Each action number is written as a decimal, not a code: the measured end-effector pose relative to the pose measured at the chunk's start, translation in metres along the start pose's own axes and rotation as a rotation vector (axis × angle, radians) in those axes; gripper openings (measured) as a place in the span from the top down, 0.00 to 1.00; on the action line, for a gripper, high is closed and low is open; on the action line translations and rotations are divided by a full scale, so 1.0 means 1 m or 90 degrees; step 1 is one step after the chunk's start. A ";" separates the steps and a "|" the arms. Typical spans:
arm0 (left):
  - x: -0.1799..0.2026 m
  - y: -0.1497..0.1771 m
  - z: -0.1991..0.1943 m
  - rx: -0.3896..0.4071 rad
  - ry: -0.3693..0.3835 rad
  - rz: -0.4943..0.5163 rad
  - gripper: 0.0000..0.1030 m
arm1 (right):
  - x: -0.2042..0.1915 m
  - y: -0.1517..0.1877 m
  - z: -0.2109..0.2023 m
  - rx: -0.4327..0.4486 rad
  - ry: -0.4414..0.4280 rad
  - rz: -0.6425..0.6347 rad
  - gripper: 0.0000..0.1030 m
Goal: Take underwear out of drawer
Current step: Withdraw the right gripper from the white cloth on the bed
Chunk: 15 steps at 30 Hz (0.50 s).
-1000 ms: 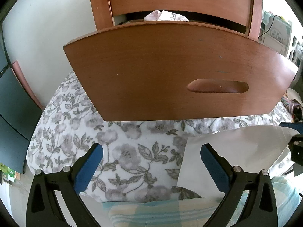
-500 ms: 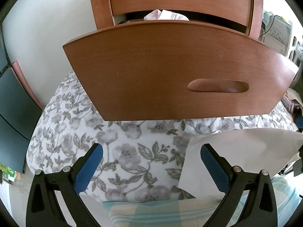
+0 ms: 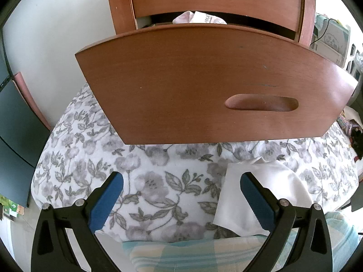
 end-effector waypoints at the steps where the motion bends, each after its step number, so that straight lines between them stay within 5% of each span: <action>1: 0.000 0.000 0.000 0.000 0.000 0.000 0.01 | 0.000 0.001 0.000 -0.001 0.000 0.001 0.00; 15: 0.002 0.001 0.001 -0.004 0.003 -0.004 0.01 | 0.001 0.005 0.008 -0.016 -0.001 0.005 0.00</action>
Point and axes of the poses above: each gripper's, at about its wrist camera, not at the fingertips, and z roughly the way its jaws point, x to its right, y to its underside, the point moved 8 cm from there along z, roughly the way its jaws point, and after that the axes turned 11 degrees about -y, right-handed, at the moved point
